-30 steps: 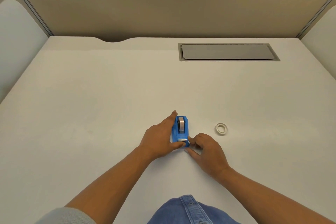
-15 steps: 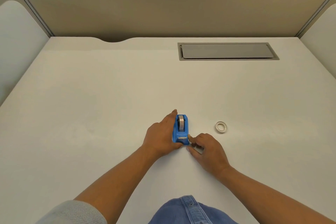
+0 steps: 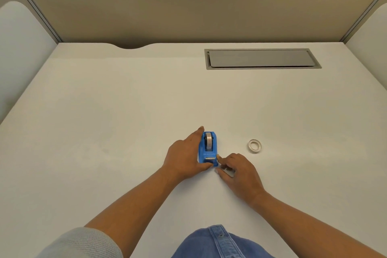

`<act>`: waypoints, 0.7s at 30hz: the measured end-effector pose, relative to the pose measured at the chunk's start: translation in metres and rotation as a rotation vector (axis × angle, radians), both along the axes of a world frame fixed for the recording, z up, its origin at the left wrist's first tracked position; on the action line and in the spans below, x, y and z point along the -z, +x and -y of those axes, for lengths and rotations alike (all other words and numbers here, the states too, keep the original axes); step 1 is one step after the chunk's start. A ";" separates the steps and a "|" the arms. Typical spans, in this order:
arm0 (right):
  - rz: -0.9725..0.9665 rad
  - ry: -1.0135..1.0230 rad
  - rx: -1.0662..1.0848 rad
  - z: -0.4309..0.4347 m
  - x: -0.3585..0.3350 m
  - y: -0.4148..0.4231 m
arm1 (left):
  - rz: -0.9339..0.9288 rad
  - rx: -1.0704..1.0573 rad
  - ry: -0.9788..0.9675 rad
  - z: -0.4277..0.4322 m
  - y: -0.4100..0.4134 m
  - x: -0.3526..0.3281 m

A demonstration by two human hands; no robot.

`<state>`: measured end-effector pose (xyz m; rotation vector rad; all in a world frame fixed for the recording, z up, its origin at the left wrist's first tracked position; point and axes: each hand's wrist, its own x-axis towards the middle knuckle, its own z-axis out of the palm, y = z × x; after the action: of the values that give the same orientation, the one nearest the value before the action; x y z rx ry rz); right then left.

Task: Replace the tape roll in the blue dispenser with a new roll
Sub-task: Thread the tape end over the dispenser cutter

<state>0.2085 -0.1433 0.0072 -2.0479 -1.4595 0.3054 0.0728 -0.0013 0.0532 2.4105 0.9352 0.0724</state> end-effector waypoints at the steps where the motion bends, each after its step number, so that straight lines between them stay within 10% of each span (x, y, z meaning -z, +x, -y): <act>1: 0.002 -0.003 0.002 0.000 0.000 0.000 | 0.000 -0.004 0.000 0.000 0.000 0.000; 21: 0.135 -0.035 0.055 0.002 -0.008 0.011 | 0.139 -0.188 0.069 0.001 -0.026 0.019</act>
<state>0.2194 -0.1455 0.0150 -2.1694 -1.4831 0.1736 0.0470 -0.0026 0.0345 2.3388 1.1067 0.3425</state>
